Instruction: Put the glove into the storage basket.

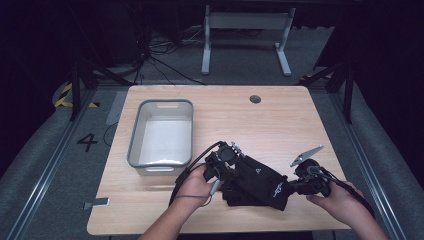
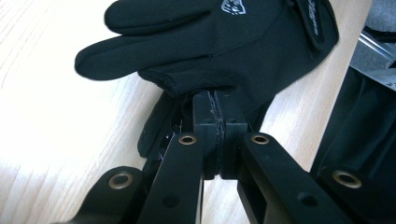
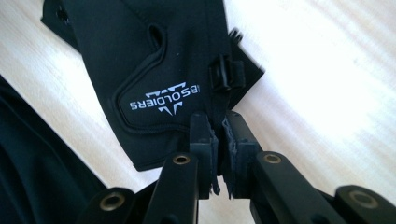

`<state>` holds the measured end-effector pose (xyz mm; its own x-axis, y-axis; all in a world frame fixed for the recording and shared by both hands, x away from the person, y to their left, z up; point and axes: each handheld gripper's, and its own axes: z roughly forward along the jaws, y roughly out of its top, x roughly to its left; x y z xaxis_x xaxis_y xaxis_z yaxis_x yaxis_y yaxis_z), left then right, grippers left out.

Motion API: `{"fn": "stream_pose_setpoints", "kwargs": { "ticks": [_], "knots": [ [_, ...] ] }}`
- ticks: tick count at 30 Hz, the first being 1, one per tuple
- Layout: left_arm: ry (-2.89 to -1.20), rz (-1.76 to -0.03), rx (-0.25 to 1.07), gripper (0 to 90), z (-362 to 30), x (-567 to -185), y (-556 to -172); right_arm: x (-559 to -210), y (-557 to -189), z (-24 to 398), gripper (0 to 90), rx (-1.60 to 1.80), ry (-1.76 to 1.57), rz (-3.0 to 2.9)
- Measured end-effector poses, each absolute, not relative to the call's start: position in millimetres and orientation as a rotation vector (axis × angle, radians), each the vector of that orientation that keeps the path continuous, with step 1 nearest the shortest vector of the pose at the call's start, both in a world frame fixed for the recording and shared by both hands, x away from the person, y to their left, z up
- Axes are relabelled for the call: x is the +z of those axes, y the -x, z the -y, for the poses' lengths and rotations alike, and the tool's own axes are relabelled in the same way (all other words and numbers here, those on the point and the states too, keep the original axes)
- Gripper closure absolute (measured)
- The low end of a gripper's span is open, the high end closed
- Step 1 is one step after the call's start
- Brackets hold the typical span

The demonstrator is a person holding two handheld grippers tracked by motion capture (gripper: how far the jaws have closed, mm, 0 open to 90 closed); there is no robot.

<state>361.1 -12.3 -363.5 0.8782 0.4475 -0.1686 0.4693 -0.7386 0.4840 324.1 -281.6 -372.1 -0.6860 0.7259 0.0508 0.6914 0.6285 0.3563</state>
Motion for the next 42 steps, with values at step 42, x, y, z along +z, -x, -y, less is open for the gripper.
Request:
{"fn": "stream_pose_setpoints", "kwargs": {
  "ticks": [42],
  "knots": [
    [-2.653,-0.643,-0.191,89.0,16.2,-376.9,-327.8,-366.0,-351.7,265.4,85.0,0.555,-1.107,-2.772]
  ]
}}
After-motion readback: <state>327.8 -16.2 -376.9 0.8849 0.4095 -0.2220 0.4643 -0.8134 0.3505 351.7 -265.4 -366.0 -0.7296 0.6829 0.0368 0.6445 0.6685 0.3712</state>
